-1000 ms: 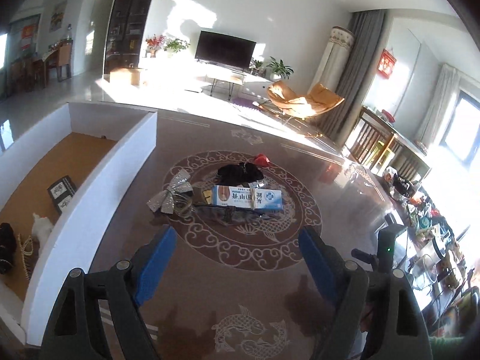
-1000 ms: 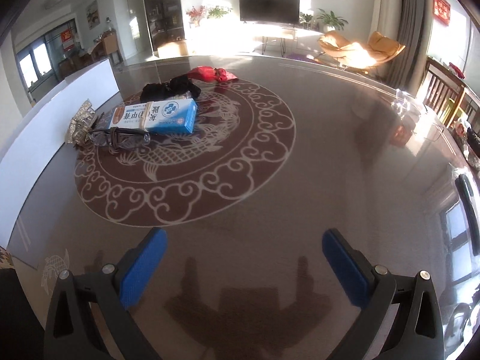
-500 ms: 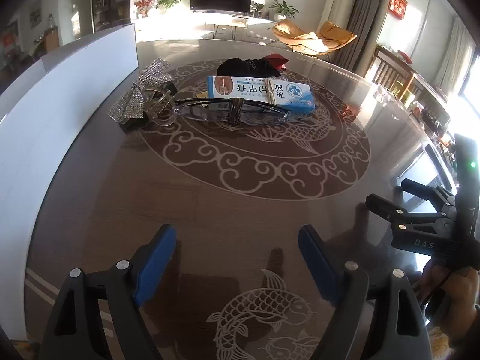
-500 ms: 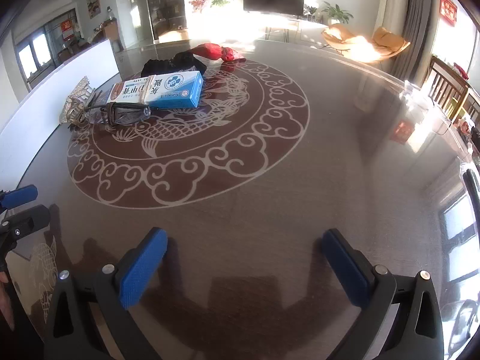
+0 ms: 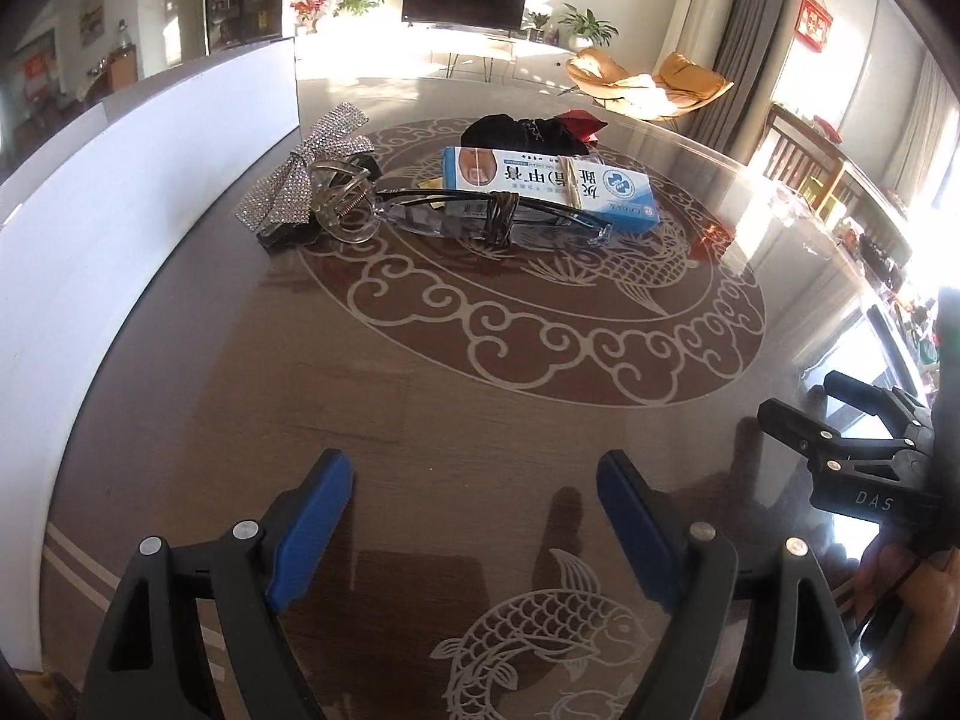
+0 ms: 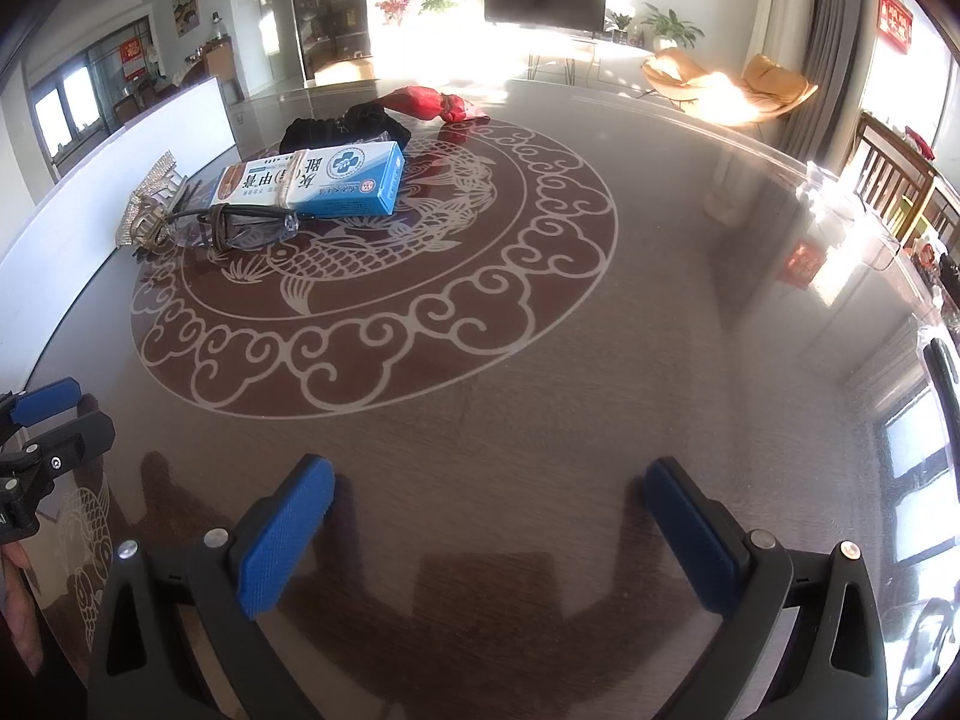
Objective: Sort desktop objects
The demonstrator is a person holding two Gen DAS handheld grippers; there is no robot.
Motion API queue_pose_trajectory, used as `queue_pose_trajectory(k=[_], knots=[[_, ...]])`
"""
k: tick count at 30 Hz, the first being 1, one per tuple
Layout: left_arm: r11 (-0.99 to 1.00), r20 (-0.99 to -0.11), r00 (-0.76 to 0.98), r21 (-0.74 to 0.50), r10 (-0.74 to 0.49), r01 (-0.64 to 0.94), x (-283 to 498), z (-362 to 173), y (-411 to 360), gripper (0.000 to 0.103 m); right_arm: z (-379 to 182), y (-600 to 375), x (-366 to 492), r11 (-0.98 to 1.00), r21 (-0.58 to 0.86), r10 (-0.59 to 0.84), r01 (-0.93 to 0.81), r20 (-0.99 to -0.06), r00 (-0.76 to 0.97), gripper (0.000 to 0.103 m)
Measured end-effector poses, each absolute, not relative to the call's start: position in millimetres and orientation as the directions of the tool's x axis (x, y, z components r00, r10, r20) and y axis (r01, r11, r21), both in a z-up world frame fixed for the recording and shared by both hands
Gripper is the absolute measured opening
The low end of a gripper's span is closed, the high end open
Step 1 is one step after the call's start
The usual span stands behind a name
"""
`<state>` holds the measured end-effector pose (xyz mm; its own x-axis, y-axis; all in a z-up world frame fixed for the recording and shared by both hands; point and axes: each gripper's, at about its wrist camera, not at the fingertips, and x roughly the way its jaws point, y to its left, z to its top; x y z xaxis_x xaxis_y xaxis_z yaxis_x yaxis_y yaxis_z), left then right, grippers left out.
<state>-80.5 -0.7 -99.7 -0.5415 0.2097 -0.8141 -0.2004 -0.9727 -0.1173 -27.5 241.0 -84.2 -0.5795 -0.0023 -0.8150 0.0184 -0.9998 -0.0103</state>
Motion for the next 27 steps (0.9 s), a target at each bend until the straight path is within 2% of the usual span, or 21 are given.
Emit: queue_pose_trajectory(k=[9,14,16,27], knots=[[-0.976,-0.821,-0.553,-0.021,0.141,-0.218,-79.2,-103.9,11.9,0.085,-84.1,241.1,-27.6,-1.000,-0.010,-0.003,0.019,-0.815,-0.579,0.103],[-0.972,-0.823,-0.552,0.000,0.132,-0.233,-79.0,-105.9,15.5,0.091,-84.1,241.0,-27.6,-1.000,-0.010,-0.003,0.019,-0.815,-0.579,0.103],[-0.971,-0.826,-0.548,0.001,0.133,-0.238,-79.2,-107.3,16.9,0.099,-83.8,240.8,-27.8,-1.000,-0.010,-0.003,0.019,-0.815,-0.579,0.103],[-0.972,-0.826,-0.549,0.004,0.129,-0.233,-76.1,-108.9,16.4,0.103,-84.3,240.9,-27.6,-1.000,-0.010,-0.003,0.019,-0.815,-0.579,0.103]])
